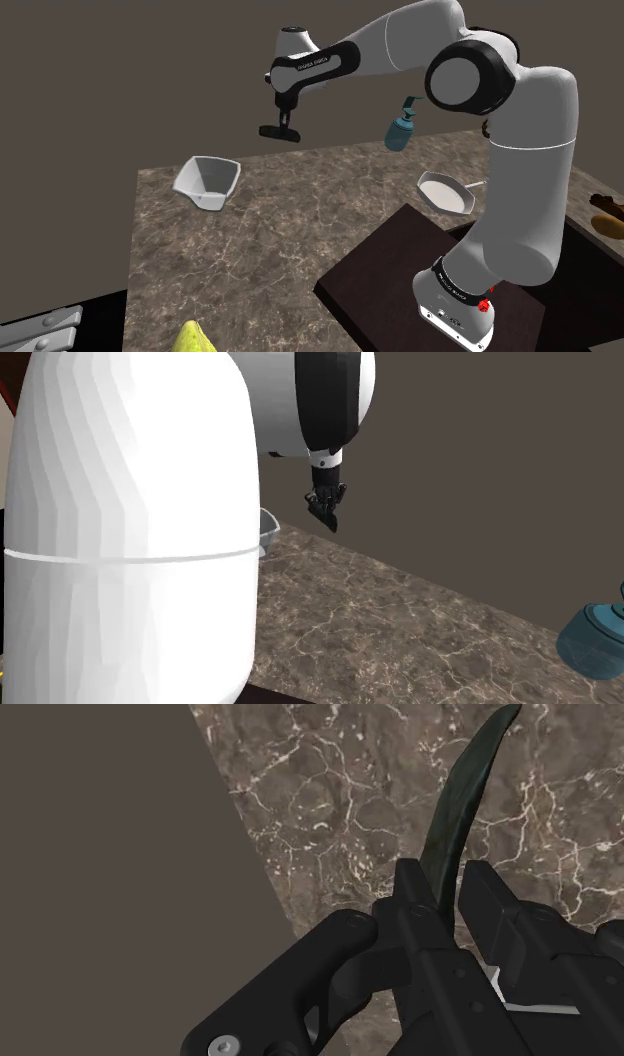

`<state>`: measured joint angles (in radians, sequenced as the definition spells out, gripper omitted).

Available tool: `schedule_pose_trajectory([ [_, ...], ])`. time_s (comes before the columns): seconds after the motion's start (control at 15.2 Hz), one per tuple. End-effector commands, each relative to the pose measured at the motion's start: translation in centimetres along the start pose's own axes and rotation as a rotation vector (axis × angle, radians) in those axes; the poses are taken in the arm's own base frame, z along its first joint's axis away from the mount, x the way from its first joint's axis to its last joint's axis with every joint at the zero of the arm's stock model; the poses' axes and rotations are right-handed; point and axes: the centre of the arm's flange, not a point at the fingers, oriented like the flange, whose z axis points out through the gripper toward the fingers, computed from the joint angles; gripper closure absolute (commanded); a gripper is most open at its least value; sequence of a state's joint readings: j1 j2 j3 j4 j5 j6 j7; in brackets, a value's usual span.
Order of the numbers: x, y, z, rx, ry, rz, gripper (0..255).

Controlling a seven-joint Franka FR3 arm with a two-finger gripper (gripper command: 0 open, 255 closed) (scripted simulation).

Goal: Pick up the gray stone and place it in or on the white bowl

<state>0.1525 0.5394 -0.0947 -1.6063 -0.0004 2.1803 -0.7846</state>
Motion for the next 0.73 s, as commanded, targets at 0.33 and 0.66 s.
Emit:
schedule_pose_trajectory([
  [0.33, 7.6, -5.5, -0.5, 0.0, 0.0, 0.001, 255],
  [0.66, 12.8, -9.5, -0.8, 0.0, 0.0, 0.001, 255],
])
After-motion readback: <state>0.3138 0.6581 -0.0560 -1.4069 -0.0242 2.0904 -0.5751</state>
